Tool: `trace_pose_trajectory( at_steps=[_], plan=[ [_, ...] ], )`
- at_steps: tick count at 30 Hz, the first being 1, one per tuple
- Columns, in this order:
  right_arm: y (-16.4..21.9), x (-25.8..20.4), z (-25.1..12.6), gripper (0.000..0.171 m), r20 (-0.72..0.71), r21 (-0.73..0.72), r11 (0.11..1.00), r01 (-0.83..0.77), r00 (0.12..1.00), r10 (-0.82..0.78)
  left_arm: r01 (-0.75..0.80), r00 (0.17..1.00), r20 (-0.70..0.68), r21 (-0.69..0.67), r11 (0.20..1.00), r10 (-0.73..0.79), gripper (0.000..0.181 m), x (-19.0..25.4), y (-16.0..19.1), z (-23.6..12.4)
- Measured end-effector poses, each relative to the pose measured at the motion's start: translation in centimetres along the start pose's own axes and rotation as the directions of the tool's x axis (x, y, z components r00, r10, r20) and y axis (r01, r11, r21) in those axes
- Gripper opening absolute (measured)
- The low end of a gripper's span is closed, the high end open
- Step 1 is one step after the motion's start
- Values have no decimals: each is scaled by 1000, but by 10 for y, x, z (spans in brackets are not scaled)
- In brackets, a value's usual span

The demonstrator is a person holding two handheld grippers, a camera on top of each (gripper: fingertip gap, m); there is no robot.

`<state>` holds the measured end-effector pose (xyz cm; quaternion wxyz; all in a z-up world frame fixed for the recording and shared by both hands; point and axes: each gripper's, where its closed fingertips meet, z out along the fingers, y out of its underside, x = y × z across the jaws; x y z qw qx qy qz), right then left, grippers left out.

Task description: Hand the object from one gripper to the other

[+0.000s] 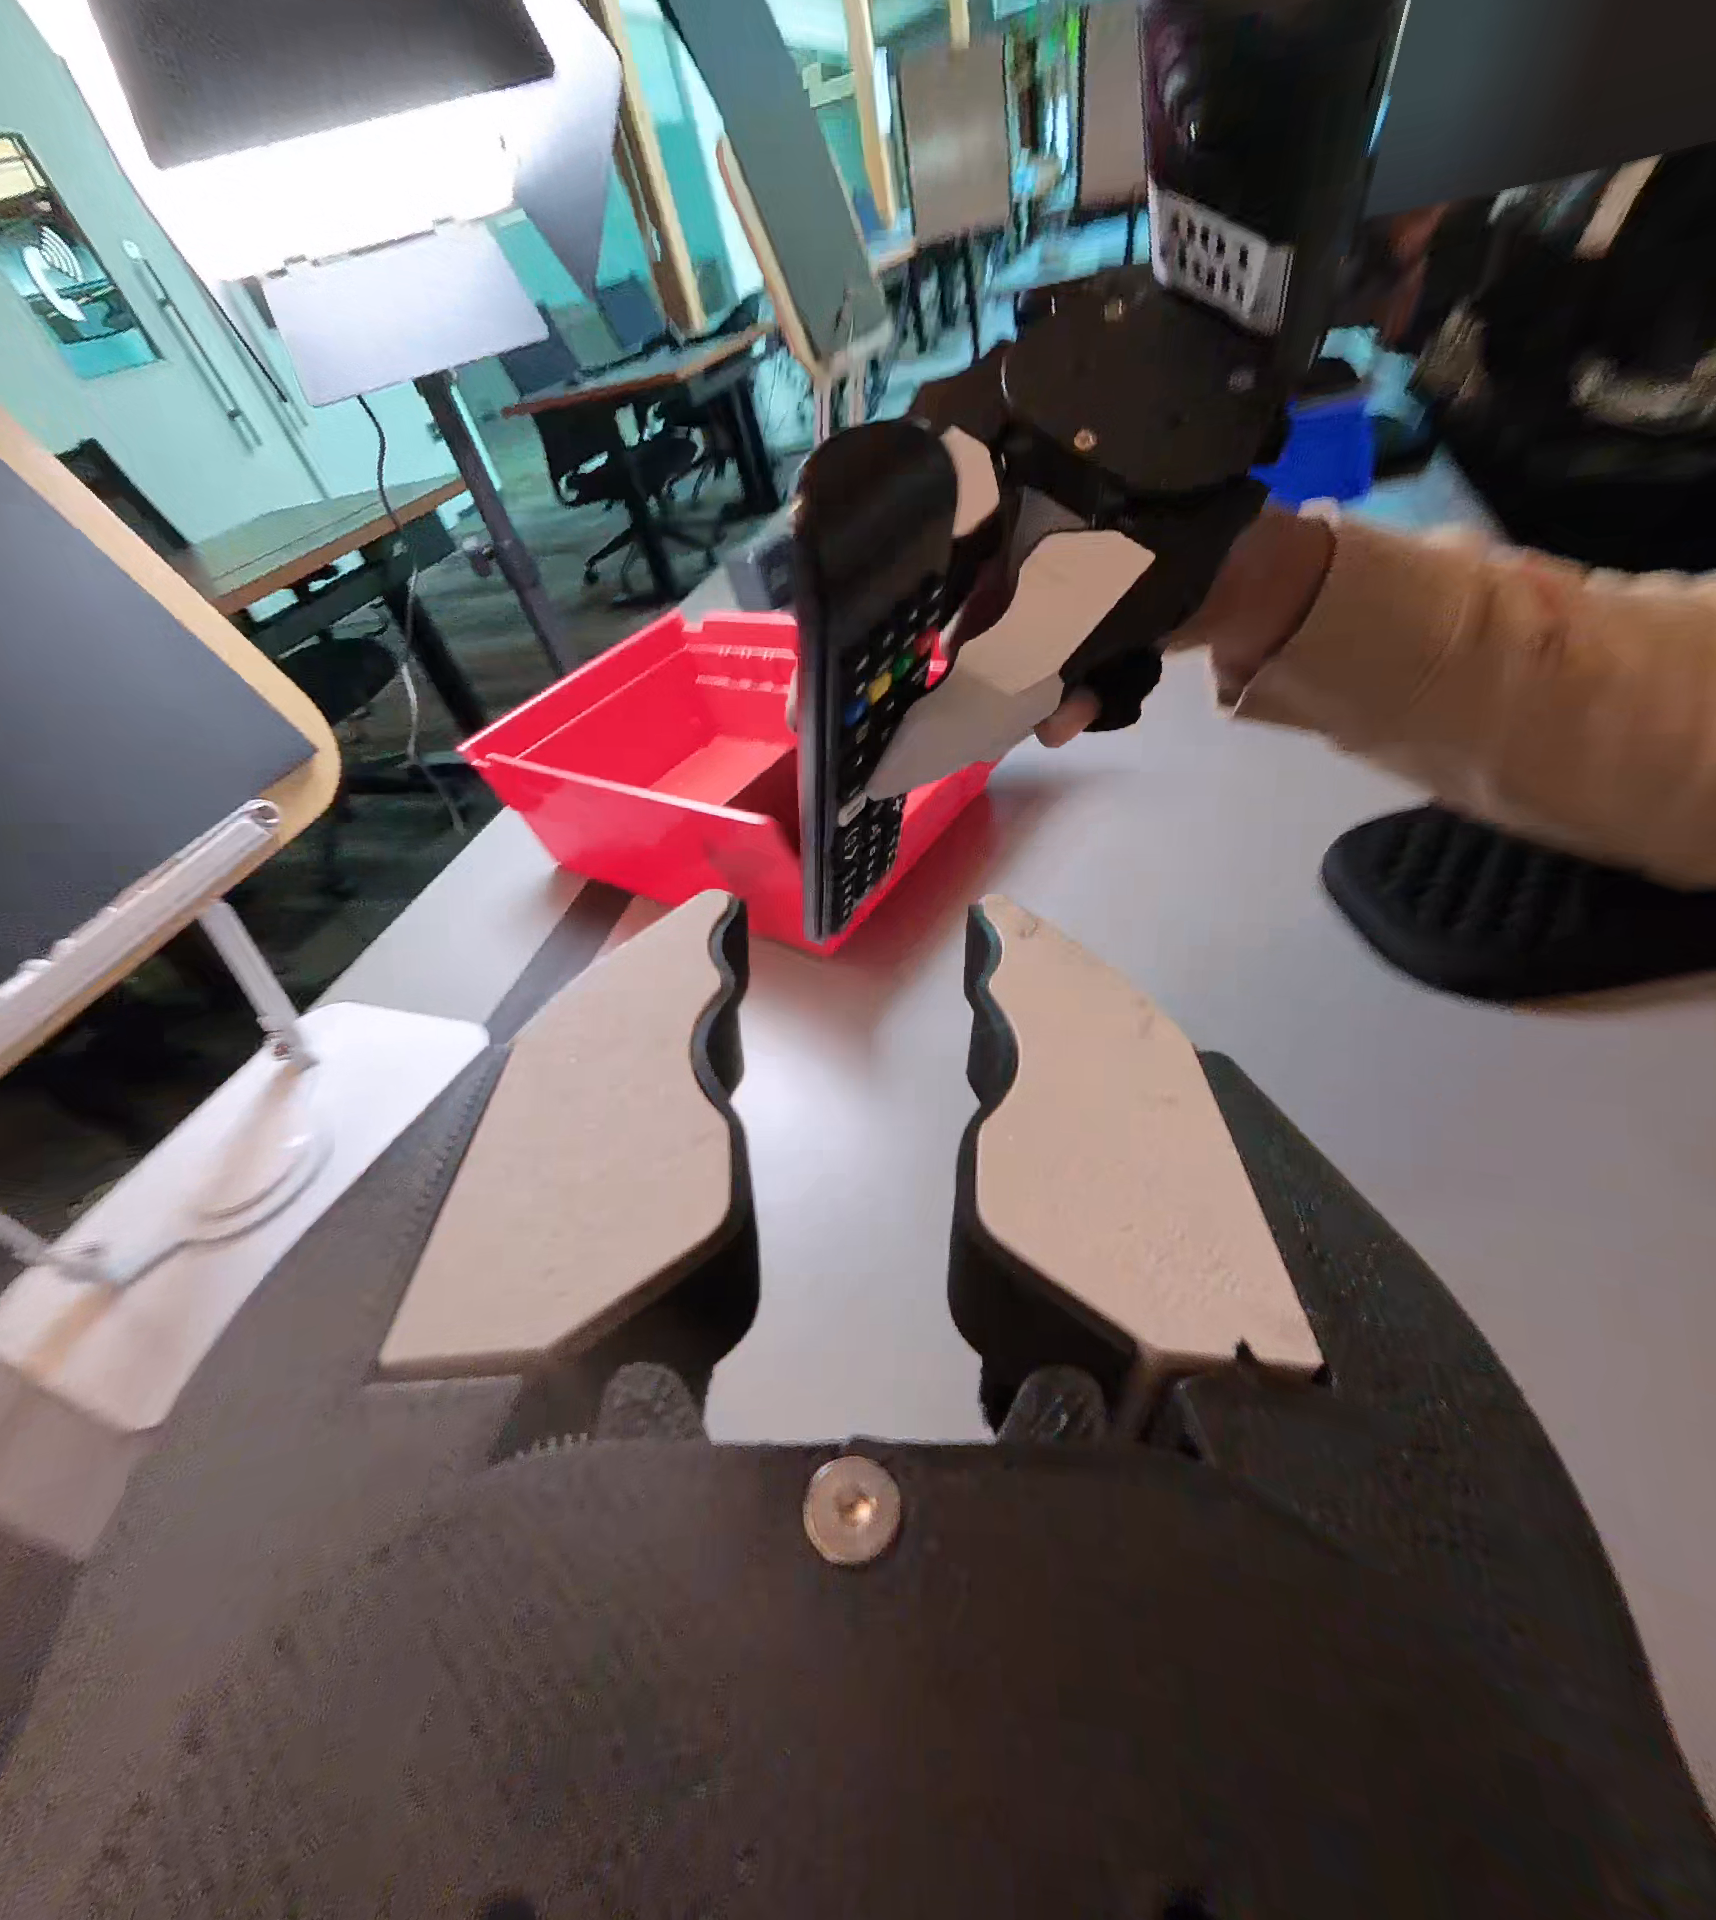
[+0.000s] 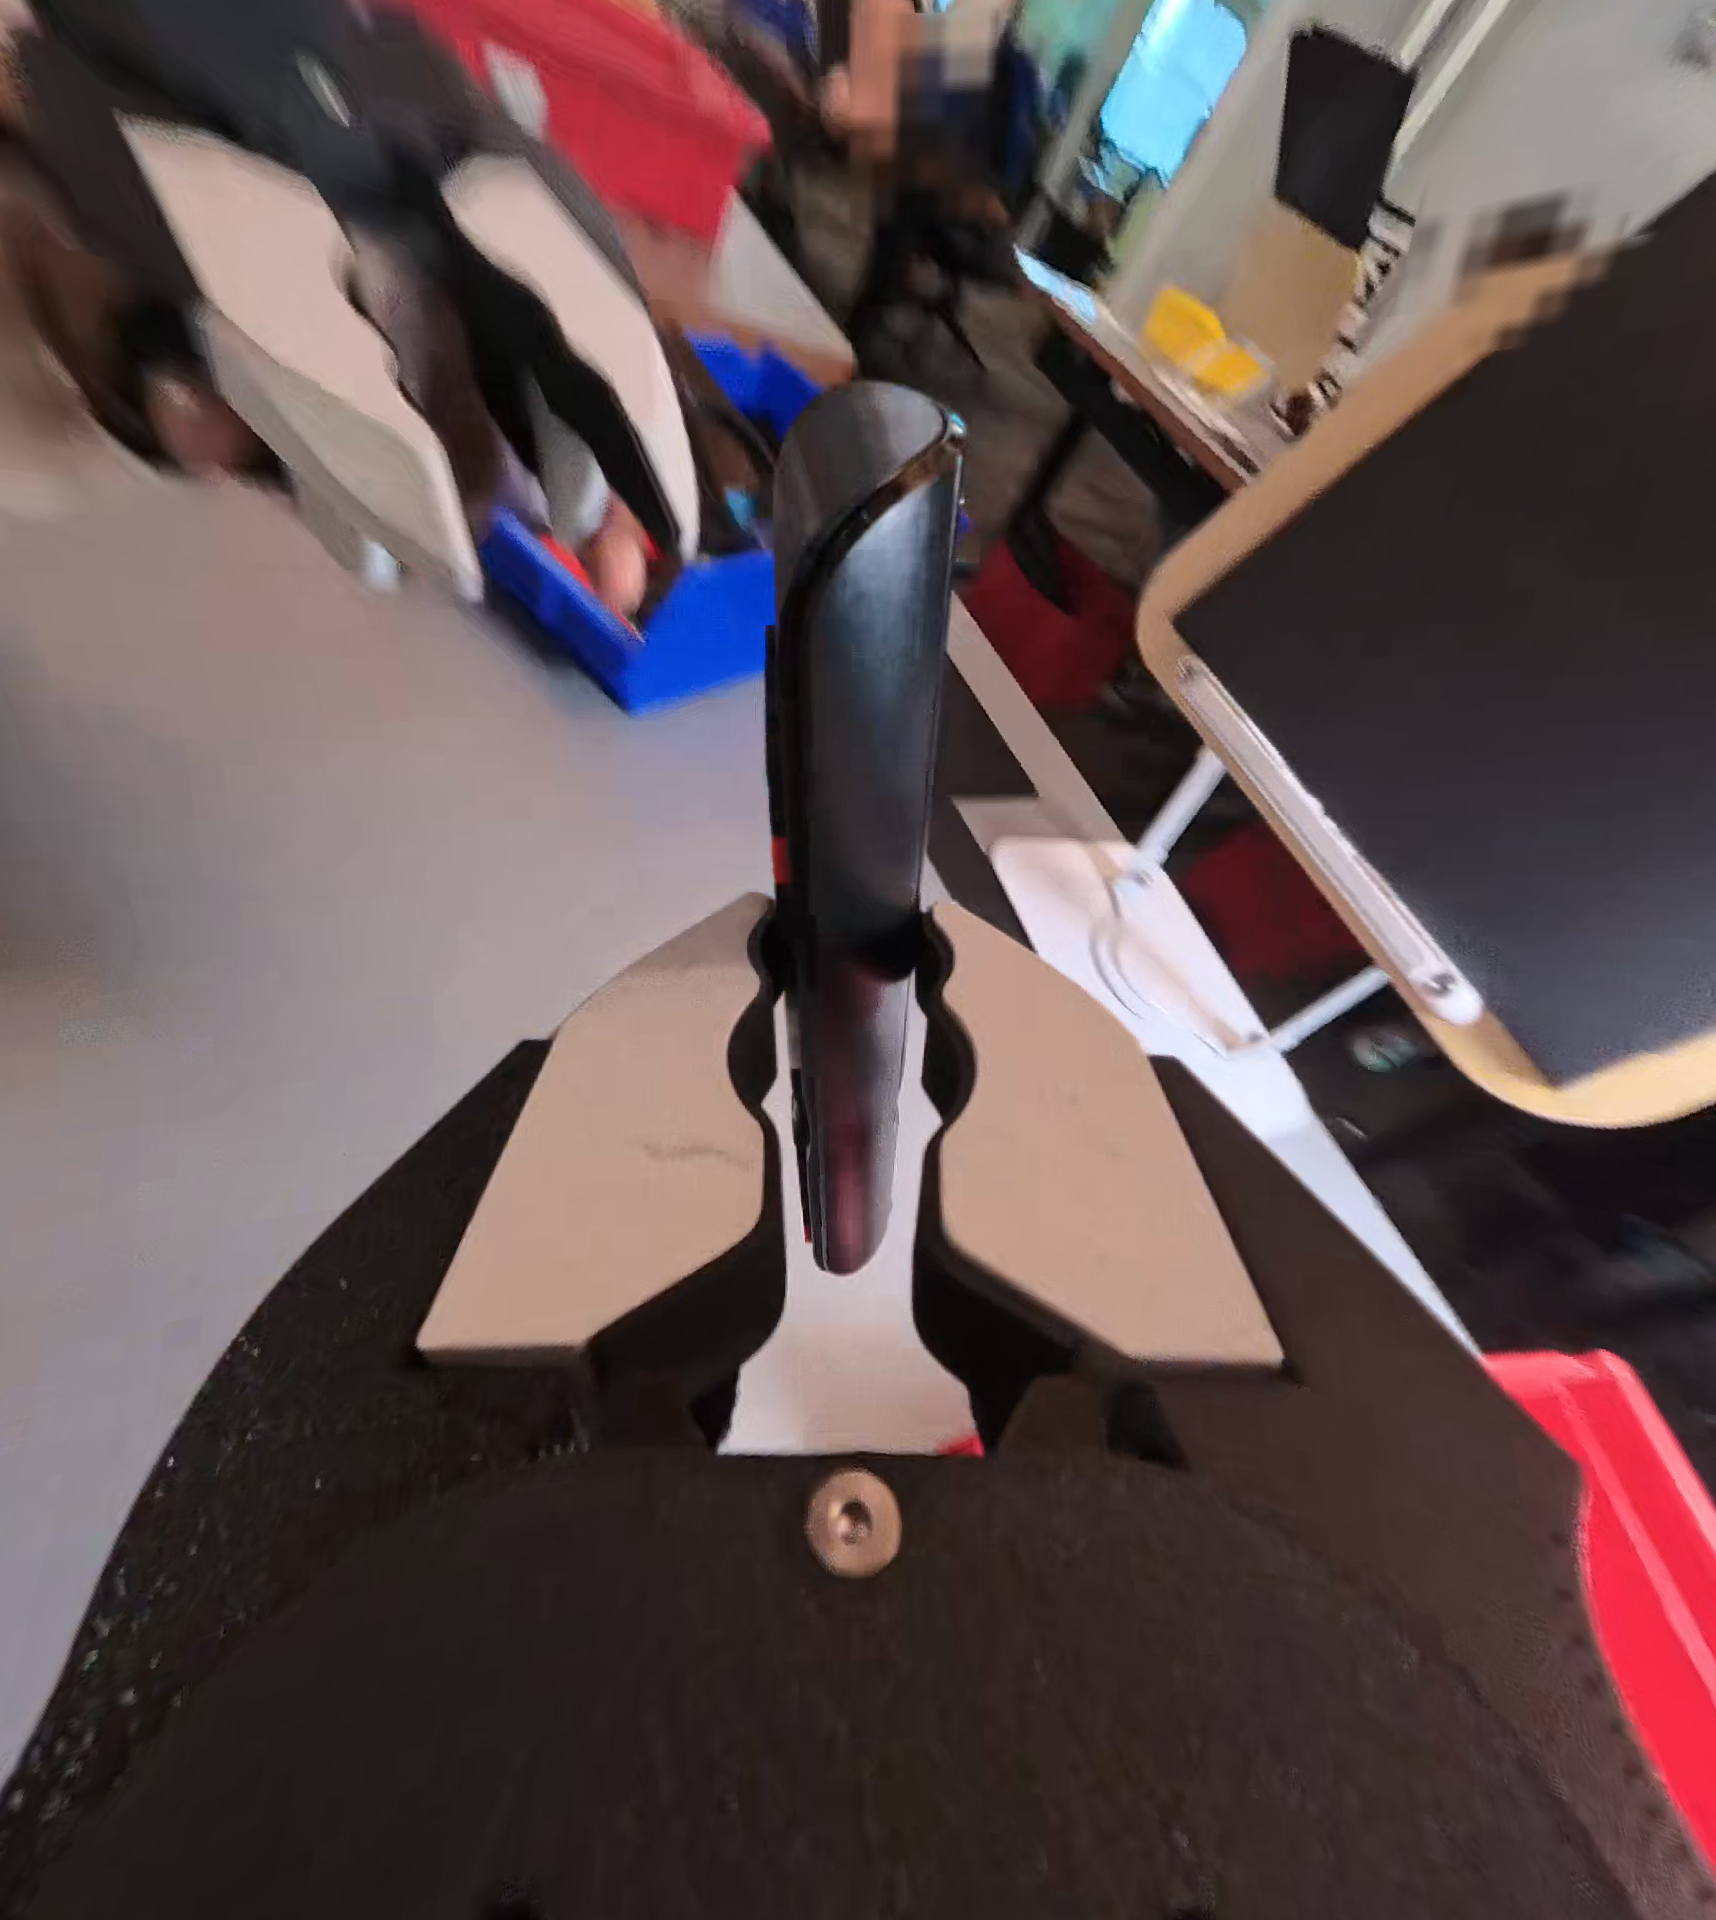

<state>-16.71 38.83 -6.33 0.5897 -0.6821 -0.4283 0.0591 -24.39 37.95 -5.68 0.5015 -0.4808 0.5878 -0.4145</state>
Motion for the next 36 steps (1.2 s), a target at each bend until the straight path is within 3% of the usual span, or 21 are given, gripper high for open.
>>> trace_pose_trajectory(
  at_steps=[6, 8, 10, 14, 17, 21, 24, 27, 30, 32, 33, 36],
  plan=[
    [19, -38, 38, 24, 27, -202, 941, 271, 962, -271, -251, 962, 43, -232, 940, 268, 51, 8, 27, 13],
    [23, -51, 47, 24, 49, -241, 905, 351, 935, -350, -313, 943, 21, -279, 908, 332, 46, 11, 36, 15],
    [26, -57, 52, 24, 56, -270, 874, 404, 913, -404, -382, 919, -23, -305, 872, 394, 27, 17, 44, 15],
    [20, -60, 52, 24, 51, -248, 868, 430, 901, -431, -464, 880, -28, -268, 844, 475, 25, 21, 36, 12],
    [-4, -46, 41, 28, -47, -125, 927, 353, 931, -361, -428, 897, 44, -153, 891, 439, 25, 13, 11, 0],
    [-36, -7, 4, 50, -89, 145, 987, 62, 995, -49, -267, 961, 104, 107, 958, 256, 25, -3, -27, -29],
    [-42, 16, -22, 51, 39, 358, 912, -200, 979, 200, -104, 994, 60, 329, 939, 89, 25, -9, -51, -48],
    [-37, 11, -20, 55, 262, 406, 814, -415, 906, 332, 59, 998, -55, 491, 869, -37, 24, -7, -67, -58],
    [-51, -7, -16, 58, 450, 441, 711, -548, 820, 354, 189, 978, -178, 535, 823, -109, 25, 1, -68, -51],
    [-70, -19, -24, 47, 554, 470, 636, -612, 765, 327, 259, 960, -238, 539, 801, -150, 25, 5, -63, -42],
    [-76, -24, -26, 34, 579, 468, 625, -625, 751, 318, 300, 948, -265, 546, 783, -178, 26, 5, -61, -37],
    [-79, -20, -33, 27, 546, 475, 647, -597, 776, 315, 375, 916, -326, 484, 791, -234, 25, 6, -48, -24]
  ],
)
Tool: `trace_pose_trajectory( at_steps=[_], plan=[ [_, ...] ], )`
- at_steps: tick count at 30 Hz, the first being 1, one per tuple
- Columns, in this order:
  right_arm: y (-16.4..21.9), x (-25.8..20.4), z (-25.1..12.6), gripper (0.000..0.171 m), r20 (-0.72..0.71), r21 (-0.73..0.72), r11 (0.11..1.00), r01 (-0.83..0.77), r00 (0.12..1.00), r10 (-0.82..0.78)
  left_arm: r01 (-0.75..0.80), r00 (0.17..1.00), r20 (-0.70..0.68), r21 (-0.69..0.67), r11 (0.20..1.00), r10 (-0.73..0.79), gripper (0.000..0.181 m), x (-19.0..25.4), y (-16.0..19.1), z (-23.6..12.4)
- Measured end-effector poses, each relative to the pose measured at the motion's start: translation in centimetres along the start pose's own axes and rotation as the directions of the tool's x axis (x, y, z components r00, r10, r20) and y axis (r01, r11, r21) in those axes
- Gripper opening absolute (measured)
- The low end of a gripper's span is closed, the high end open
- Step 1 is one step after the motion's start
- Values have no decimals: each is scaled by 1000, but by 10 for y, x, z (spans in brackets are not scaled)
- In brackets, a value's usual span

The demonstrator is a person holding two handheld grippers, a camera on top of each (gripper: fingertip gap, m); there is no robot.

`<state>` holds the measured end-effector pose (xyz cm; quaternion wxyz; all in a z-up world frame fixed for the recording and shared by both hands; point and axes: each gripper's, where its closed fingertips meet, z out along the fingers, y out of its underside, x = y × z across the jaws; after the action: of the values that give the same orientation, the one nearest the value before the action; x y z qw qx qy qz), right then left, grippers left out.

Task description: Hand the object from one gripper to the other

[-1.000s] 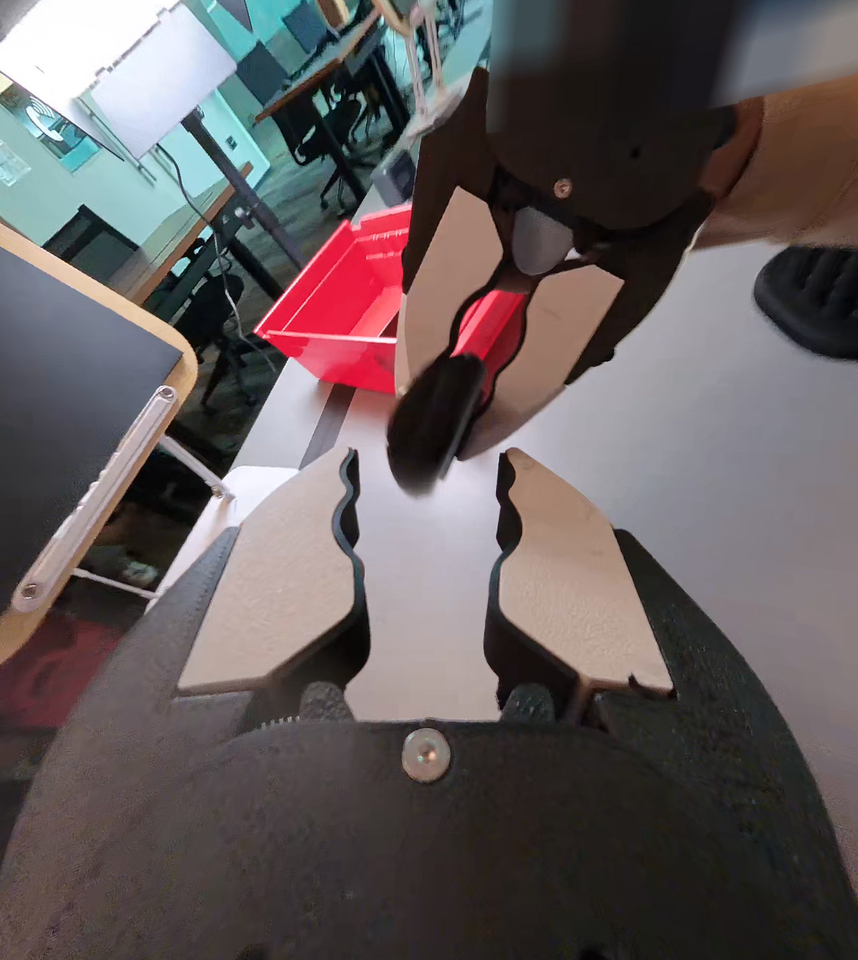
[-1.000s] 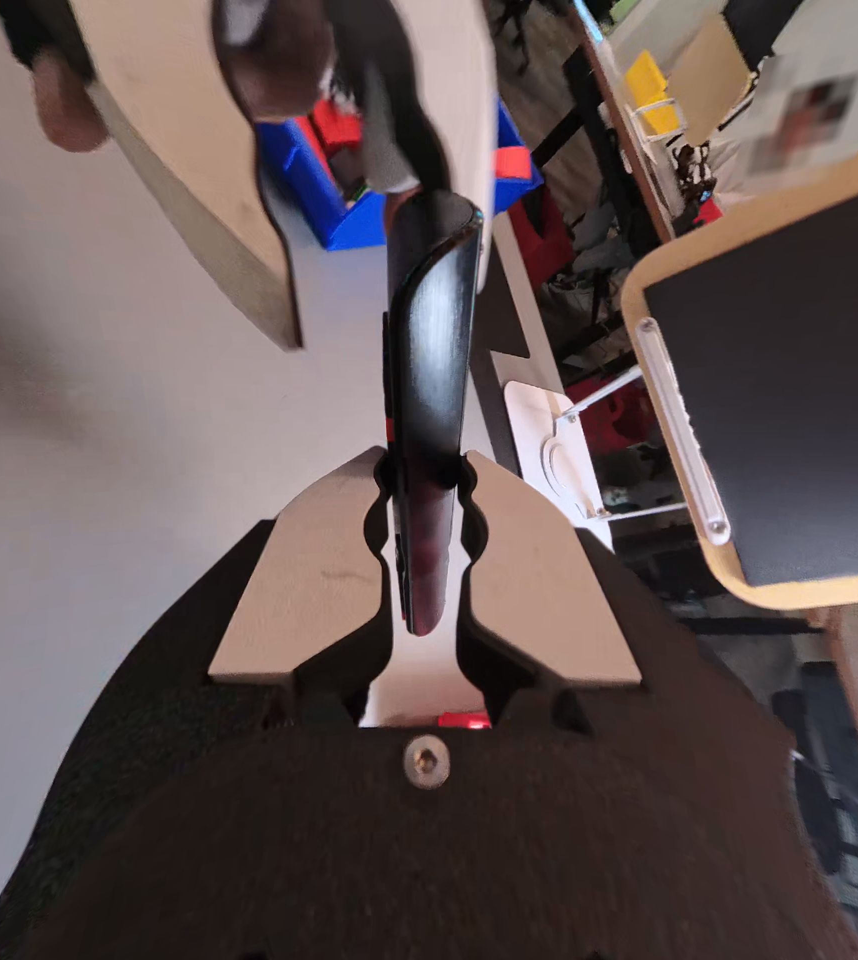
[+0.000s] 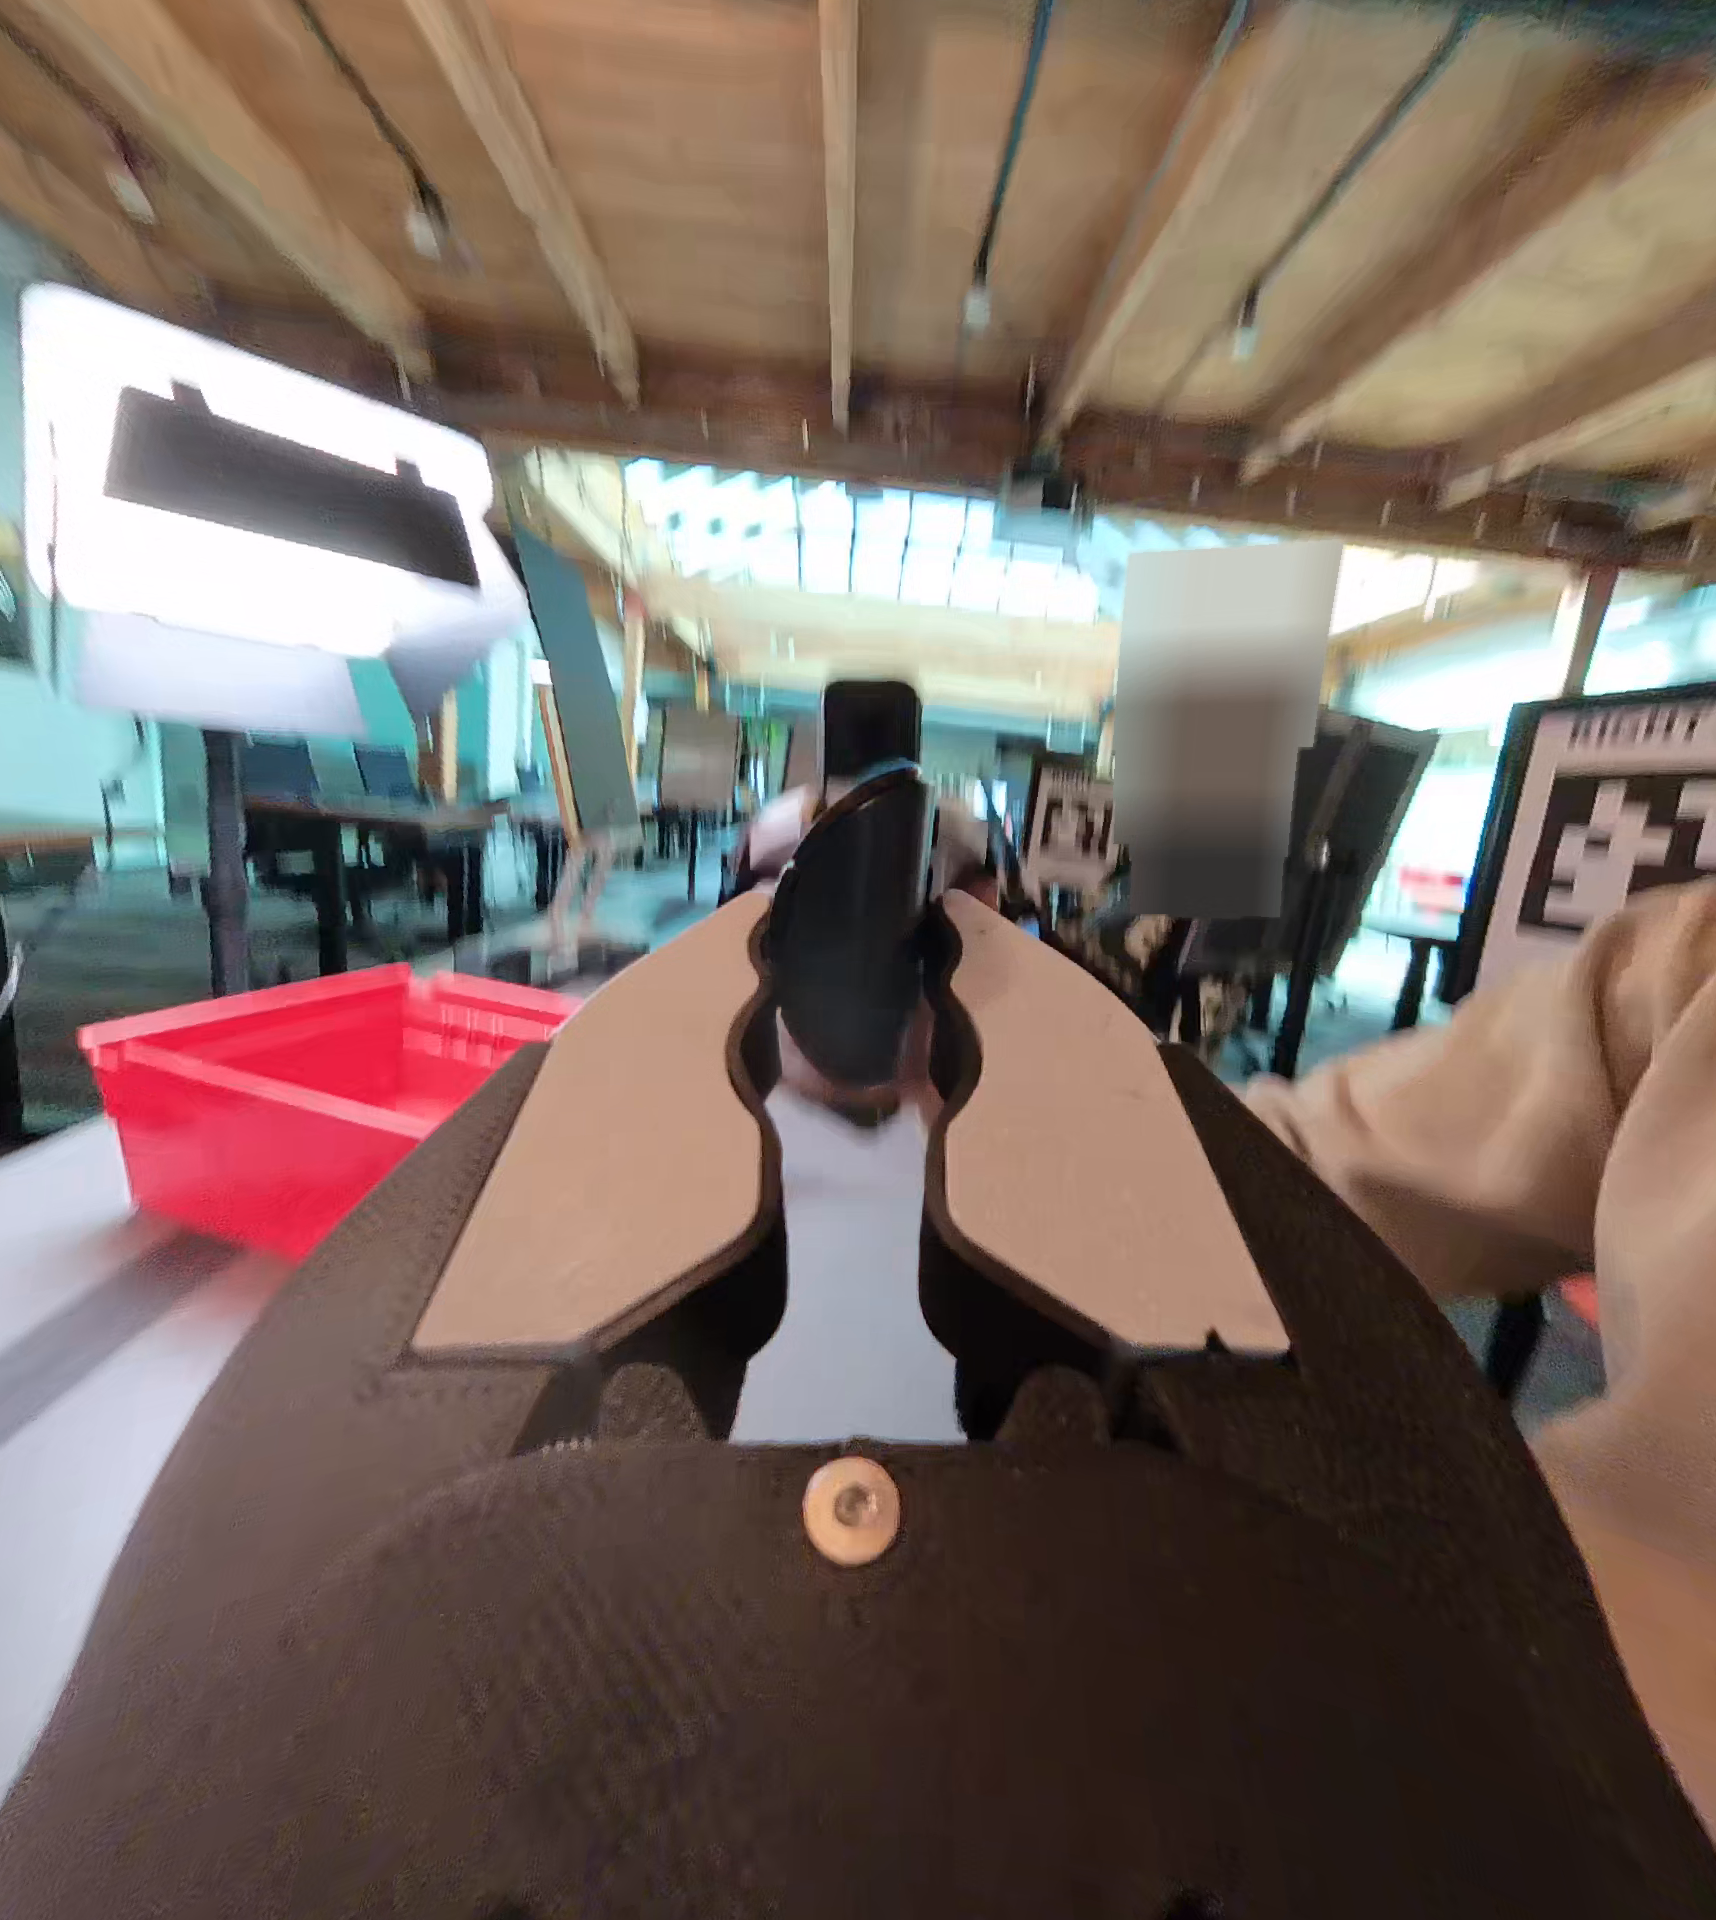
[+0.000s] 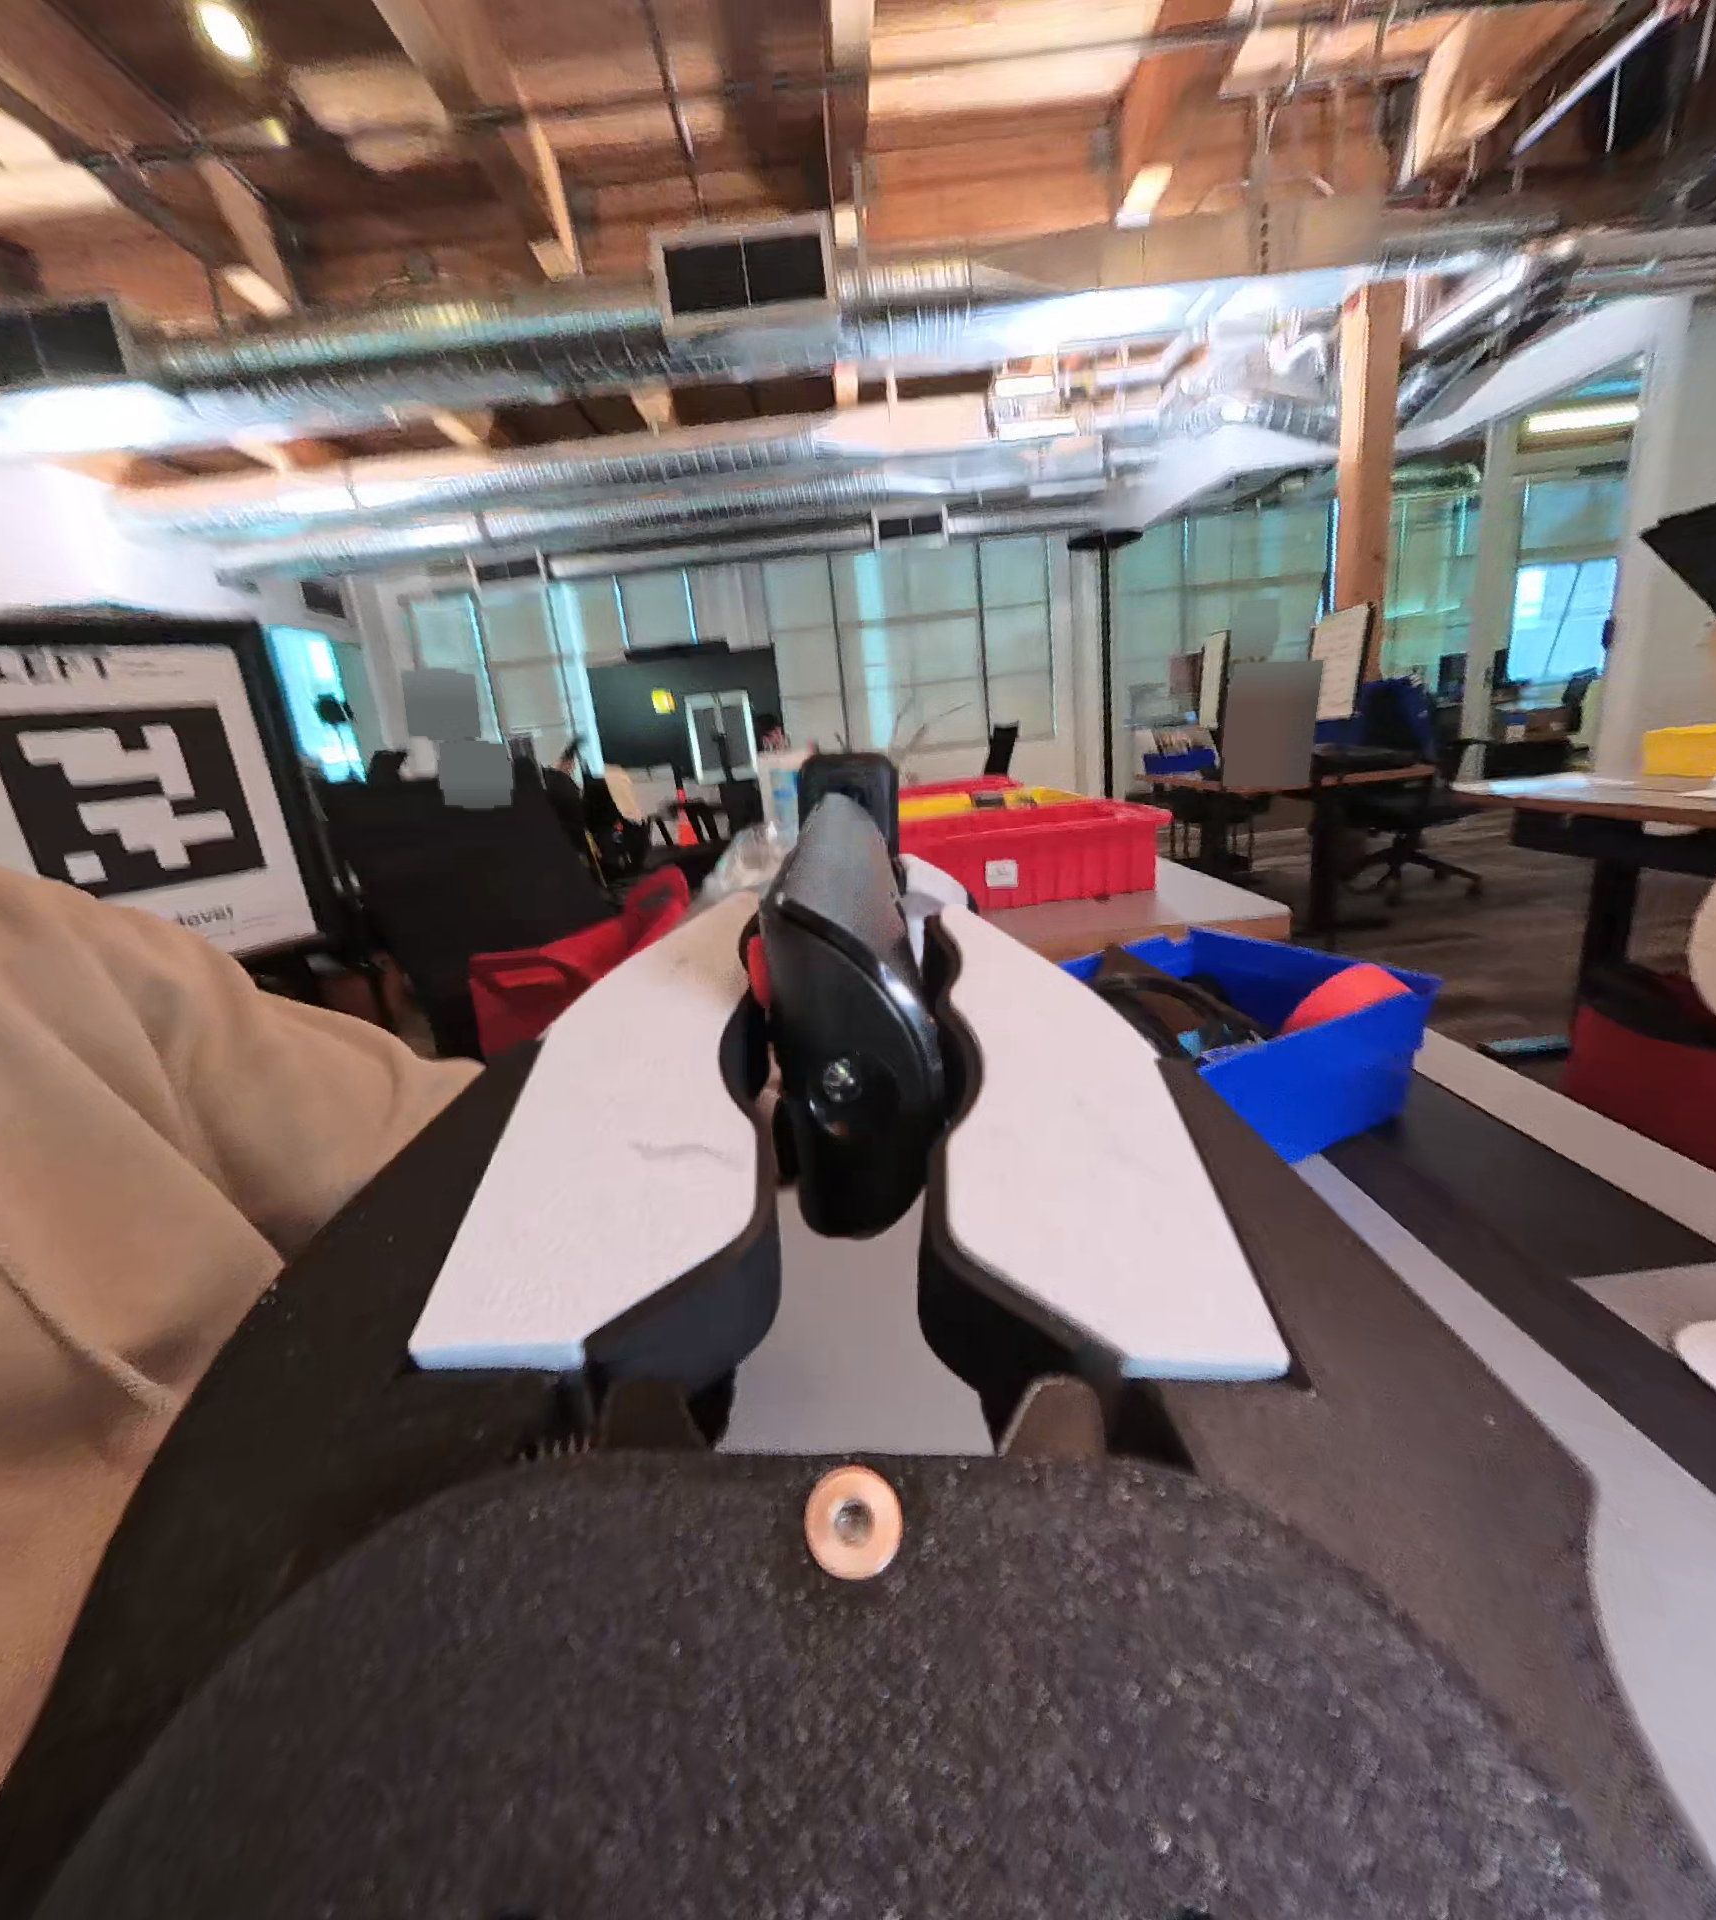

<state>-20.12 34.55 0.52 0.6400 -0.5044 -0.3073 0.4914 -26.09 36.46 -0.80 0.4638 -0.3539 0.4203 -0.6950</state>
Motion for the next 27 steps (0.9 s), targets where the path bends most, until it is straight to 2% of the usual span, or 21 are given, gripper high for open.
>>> trace_pose_trajectory(
  at_steps=[3, 7, 9, 12, 16, 17, 18, 20, 22, 24, 27],
  plan=[
    [-5, 3, -11, 25, -56, -111, 991, 71, 995, -78, -59, 996, 56, -262, 963, 76, 30, -16, 35, -7],
    [-10, 7, -25, 25, -112, -220, 974, 53, 991, -79, -151, 969, 103, -462, 874, 222, 41, -27, 44, -21],
    [5, 11, -28, 25, -134, -335, 942, 18, 989, -67, -188, 959, 79, -542, 819, 273, 45, -23, 51, -23],
    [40, 11, -27, 25, -128, -518, 855, 8, 988, -87, -190, 965, 14, -646, 739, 261, 49, -10, 69, -22],
    [80, -10, -9, 25, -11, -636, 771, 37, 998, -57, -179, 978, -69, -755, 631, 195, 45, 2, 116, -18],
    [85, -14, -3, 25, 9, -643, 764, 44, 999, -50, -182, 980, -99, -783, 595, 171, 40, 6, 129, -20],
    [89, -16, 0, 25, 13, -653, 756, 49, 999, -53, -194, 980, -125, -795, 575, 157, 27, 9, 136, -20],
    [87, -14, 3, 25, 1, -644, 761, 76, 995, -98, -196, 977, -105, -775, 601, 184, 26, 5, 137, -14],
    [67, -12, 9, 26, -26, -546, 835, 63, 995, -92, -159, 986, -73, -698, 698, 151, 26, 7, 123, 0],
    [37, -8, 14, 32, -81, -386, 922, 34, 994, -70, -131, 990, -40, -608, 783, 135, 26, 7, 105, 9],
    [19, -3, 8, 46, -98, -293, 956, 15, 994, -46, -77, 996, 11, -420, 904, 90, 26, 5, 69, 17]
  ],
)
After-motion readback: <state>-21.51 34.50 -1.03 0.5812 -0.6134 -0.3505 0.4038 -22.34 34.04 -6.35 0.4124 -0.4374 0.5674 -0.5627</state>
